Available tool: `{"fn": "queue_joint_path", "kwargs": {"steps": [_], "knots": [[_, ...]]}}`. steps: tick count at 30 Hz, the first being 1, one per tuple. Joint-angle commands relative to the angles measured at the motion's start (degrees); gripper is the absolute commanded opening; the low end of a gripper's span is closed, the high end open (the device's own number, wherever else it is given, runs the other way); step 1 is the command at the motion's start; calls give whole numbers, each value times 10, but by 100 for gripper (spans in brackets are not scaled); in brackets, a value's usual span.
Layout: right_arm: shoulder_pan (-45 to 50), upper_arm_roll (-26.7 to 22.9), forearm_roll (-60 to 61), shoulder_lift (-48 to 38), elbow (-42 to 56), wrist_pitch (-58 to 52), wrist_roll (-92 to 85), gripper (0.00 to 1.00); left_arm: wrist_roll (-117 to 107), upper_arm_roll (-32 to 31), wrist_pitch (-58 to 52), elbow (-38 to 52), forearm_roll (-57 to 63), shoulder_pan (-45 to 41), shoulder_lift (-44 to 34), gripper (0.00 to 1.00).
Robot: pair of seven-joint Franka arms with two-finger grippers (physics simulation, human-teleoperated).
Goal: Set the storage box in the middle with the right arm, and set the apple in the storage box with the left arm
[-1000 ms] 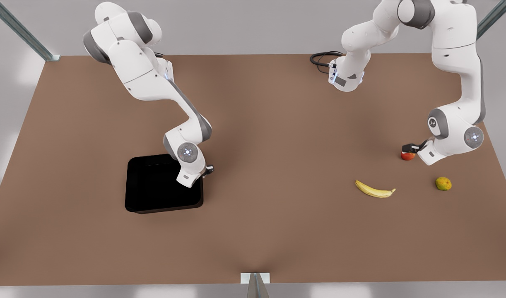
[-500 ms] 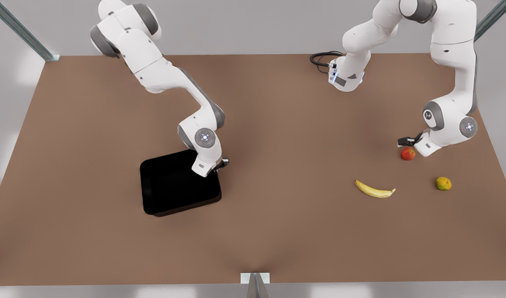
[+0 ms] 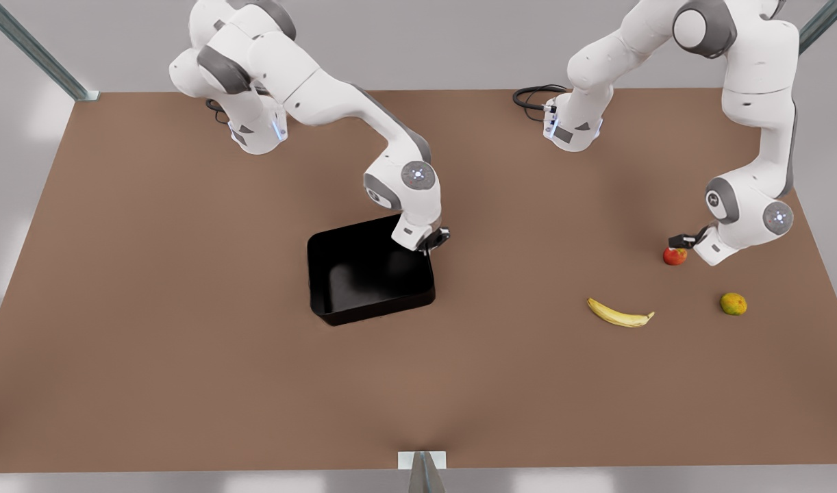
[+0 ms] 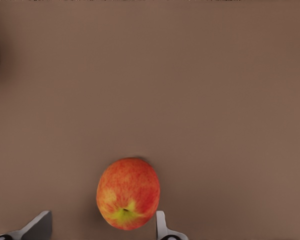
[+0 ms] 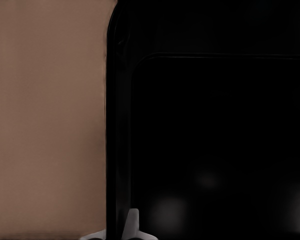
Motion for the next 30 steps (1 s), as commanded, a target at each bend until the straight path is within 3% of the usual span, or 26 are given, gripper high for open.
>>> {"fn": "queue_joint_path", "kwargs": {"steps": [1,10,13,14,18,21,22,24,26,30], "knots": [[4,-2,-2,5,6,-1,4,21,0,0,0,0,0,0,0,100],[114,-36,3,111,187,1,71,21,0,-6,20,-4,-3,-4,21,99],[149,-57,9,129,193,43,90,21,0,-6,32,-1,0,-3,31,99],[153,-67,11,129,192,43,91,100,0,-5,33,-1,0,-2,33,99],[157,-67,11,120,193,54,90,100,0,-6,41,-1,1,-3,39,98],[111,-59,16,27,173,8,72,100,0,-6,42,0,2,-2,40,96],[77,-41,17,-16,171,-47,20,100,0,-6,41,0,2,-2,40,89],[-10,-30,79,-103,150,-182,-160,100,0,-6,41,0,2,-2,40,87],[-139,-30,91,-247,21,-267,-317,100,0,-6,42,1,2,-3,40,87],[-304,-29,84,-324,2,-393,-380,100,0,-6,42,4,-4,-5,41,87]]}}
